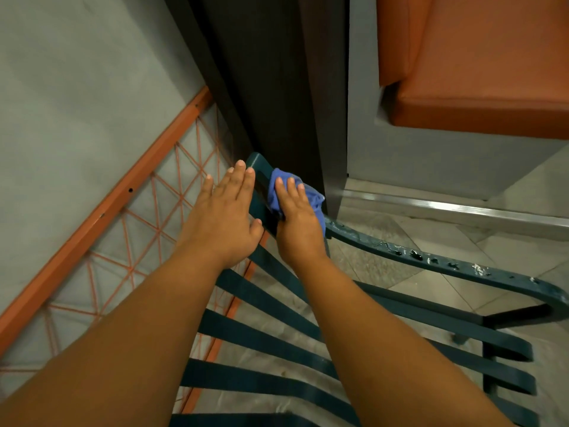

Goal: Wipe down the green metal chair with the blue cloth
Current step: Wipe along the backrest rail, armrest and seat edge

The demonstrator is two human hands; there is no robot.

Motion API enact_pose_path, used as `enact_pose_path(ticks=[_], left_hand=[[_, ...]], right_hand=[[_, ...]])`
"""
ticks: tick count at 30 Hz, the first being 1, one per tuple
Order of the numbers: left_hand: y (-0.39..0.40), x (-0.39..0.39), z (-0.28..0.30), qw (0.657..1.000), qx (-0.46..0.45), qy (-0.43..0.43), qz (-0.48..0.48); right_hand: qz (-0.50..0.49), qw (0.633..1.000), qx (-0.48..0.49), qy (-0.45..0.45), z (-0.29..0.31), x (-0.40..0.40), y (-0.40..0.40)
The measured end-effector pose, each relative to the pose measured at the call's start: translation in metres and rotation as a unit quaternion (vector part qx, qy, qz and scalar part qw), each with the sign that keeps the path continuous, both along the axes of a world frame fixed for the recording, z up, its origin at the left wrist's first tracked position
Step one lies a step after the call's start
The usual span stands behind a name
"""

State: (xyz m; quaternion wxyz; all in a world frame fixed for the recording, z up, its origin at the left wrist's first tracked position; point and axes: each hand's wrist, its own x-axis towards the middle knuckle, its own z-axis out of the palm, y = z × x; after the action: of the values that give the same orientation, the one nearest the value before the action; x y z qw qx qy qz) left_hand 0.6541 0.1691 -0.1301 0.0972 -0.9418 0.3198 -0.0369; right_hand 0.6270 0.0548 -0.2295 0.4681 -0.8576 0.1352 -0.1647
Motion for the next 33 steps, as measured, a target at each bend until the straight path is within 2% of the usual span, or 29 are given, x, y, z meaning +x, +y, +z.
enact_pose_path(ticks=[3,6,9,12,15,17,20,23,27,29,33], left_hand=[[0.0,0.0,0.0,1.0,0.002,-0.002,-0.001],[0.0,0.0,-0.001,1.0,-0.004,0.004,0.001],[-0.001,0.002,-0.001,1.0,-0.016,0.014,0.0],[-0.001,0.001,-0.002,1.0,-0.021,0.019,0.003],[0.0,0.002,-0.002,1.0,-0.021,0.018,0.004],[-0.001,0.001,-0.002,1.0,-0.02,0.019,0.003],[0.0,0.001,-0.002,1.0,-0.018,0.017,0.006],[0.0,0.001,-0.002,1.0,-0.021,0.019,0.005],[0.0,0.001,-0.001,1.0,-0.018,0.021,0.009],[-0.001,0.001,-0.002,1.0,-0.02,0.02,0.009],[-0.001,0.0,-0.001,0.999,-0.03,0.027,0.01]], right_hand=[[-0.028,0.998,-0.012,0.056,-0.017,-0.003,-0.017],[-0.043,0.991,0.033,0.121,0.007,0.017,-0.029],[-0.002,0.995,0.093,0.034,0.029,0.019,-0.02],[0.019,0.995,0.089,-0.046,0.016,0.004,-0.006],[-0.013,0.996,0.086,-0.011,0.011,0.014,-0.018],[-0.013,0.986,0.163,0.025,0.029,0.028,-0.029],[0.037,0.964,0.264,-0.015,0.052,0.043,-0.033],[0.068,0.963,0.254,0.063,0.057,0.055,-0.038],[0.021,0.949,0.258,0.18,0.069,0.064,-0.051],[0.049,0.96,0.221,0.165,0.075,0.068,-0.048],[0.034,0.959,0.252,0.127,0.051,0.063,-0.042]])
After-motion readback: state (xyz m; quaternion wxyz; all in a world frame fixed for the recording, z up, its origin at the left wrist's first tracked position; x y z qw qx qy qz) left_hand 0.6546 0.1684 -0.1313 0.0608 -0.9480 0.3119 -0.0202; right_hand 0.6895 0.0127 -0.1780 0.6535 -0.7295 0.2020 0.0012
